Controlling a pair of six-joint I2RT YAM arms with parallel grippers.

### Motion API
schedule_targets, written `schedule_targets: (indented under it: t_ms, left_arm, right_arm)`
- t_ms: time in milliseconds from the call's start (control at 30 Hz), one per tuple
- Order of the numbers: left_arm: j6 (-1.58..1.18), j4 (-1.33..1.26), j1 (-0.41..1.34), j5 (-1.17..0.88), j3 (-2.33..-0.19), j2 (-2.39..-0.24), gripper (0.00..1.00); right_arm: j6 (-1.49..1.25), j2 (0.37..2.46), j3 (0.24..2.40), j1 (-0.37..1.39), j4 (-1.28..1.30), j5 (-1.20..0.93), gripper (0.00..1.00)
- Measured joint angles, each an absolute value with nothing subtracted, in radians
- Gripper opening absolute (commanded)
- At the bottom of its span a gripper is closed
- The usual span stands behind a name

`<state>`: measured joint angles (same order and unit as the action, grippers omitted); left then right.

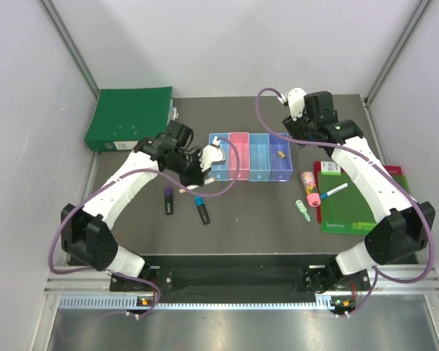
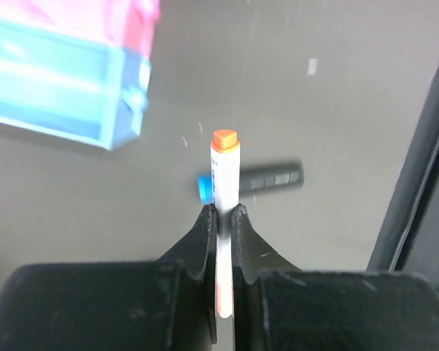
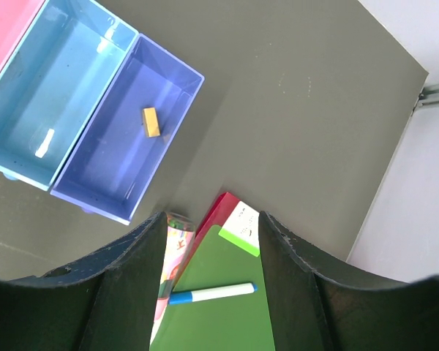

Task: Sort the stationery into containers
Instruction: Pick up the pen from the center of the board, then place the pen in the storage box.

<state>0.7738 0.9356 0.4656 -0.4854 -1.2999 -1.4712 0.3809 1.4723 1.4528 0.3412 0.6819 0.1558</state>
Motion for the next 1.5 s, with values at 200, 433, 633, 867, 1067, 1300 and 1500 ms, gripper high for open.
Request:
schedule_targets:
  t_ms: [200,433,633,867,1067,1300,1500]
  left_arm:
    - [0.521,0.779,0.466,-0.555,-1.356,-1.457,0.0]
    - [0.21,0.42,0.464,-0.542,-1.327,-1.515,0.0]
    - [0.022,0.245,0.429,-0.465,-1.368,-1.694,0.0]
    - [-0.089,0.181,0.37,-0.397,-1.492,-1.873,0.0]
    - [-0.149,0.156,0.36,-0.376,-1.511,-1.937,0.0]
    - [-0.184,0.157,0.363,-0.377,-1.501,-1.953,0.1]
    - [-0.184,0.162,0.363,-0.385,-1.473,-1.953,0.43]
  right_arm:
    - [0.38,1.472,1.453,0.331,0.682,0.155,0.53]
    - [0.374,1.467,1.438,0.318,0.682,0.155,0.53]
    - [0.372,1.46,1.42,0.305,0.685,0.153,0.53]
    - [0.371,1.46,1.42,0.289,0.685,0.152,0.53]
    - [0.371,1.46,1.42,0.283,0.685,0.151,0.53]
    - [0.369,1.461,1.42,0.283,0.685,0.147,0.53]
    - [0.365,1.461,1.419,0.283,0.685,0.141,0.54]
